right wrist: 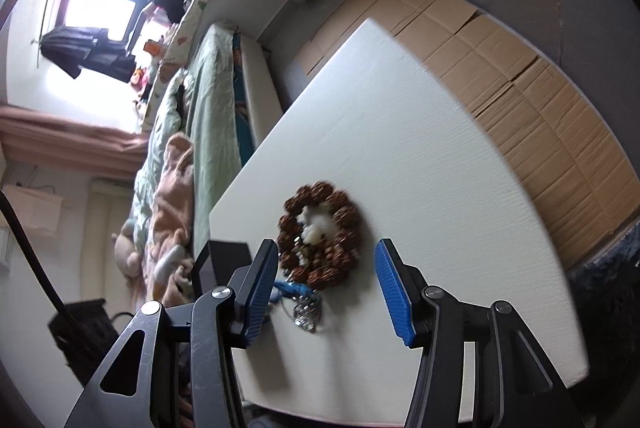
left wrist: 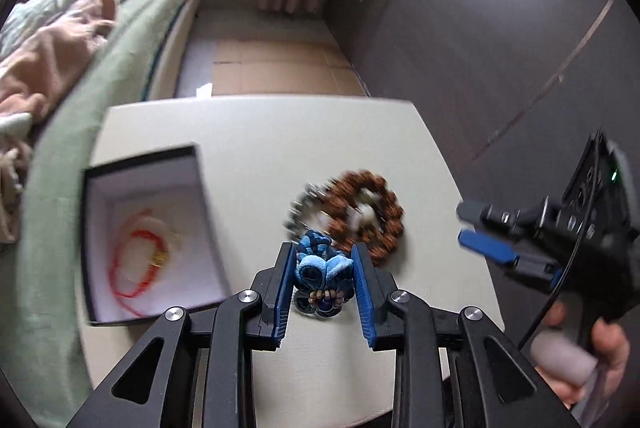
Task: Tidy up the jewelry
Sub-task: 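Carry blue bracelet into box with left tool while right tool grasps silver charm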
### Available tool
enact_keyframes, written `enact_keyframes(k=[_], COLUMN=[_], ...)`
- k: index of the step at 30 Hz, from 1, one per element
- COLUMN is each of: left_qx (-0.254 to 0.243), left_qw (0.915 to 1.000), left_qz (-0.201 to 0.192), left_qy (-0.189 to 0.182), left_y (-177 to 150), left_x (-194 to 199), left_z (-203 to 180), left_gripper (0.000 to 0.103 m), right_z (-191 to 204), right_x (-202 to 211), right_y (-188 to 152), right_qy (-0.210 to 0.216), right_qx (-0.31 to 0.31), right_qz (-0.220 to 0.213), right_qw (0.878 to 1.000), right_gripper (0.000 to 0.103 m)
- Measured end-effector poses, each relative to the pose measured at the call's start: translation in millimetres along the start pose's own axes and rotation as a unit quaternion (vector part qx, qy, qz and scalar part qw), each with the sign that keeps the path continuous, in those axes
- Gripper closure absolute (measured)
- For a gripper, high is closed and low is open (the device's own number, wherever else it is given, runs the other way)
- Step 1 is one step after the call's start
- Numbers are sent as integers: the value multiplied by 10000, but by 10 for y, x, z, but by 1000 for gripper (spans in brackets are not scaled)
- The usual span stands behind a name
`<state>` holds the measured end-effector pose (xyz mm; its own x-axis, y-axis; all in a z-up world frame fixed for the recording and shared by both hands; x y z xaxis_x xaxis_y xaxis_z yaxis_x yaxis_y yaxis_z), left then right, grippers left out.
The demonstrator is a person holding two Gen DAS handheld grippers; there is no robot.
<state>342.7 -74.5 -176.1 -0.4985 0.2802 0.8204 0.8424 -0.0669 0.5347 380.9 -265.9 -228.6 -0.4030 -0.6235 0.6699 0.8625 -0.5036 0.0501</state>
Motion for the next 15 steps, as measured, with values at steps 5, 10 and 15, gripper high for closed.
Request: enact_keyframes(k=[5, 10, 15], left_qx=[272, 445, 482], left_qw=[9994, 9985, 9977], left_qz=[-178, -322, -464], left_qy=[95, 69, 72], left_y=[27, -8, -18], left_x=[203, 378, 480], left_z=[264, 439, 514], left_gripper=[73, 73, 73], right_z=[135, 185, 174], right_x=[-210, -421, -645], right_y=[-176, -393, -562], right_qy=[-7, -178, -409], right_qx=[201, 471, 605], right_qz=[323, 624, 870], right_qw=[9993, 9968, 9935], right_gripper=[63, 66, 73])
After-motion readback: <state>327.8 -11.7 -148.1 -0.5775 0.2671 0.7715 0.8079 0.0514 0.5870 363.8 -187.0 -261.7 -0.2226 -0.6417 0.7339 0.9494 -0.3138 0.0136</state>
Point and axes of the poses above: each gripper's, at about its wrist camera, not at the fingertips, and x roughly against the way its jaws point, z to its left, y to its top, the point moved 7 cm from there along -x, roughly the way its jaws point, and after that the axes turned 11 degrees about -x, right-handed, at the moved point
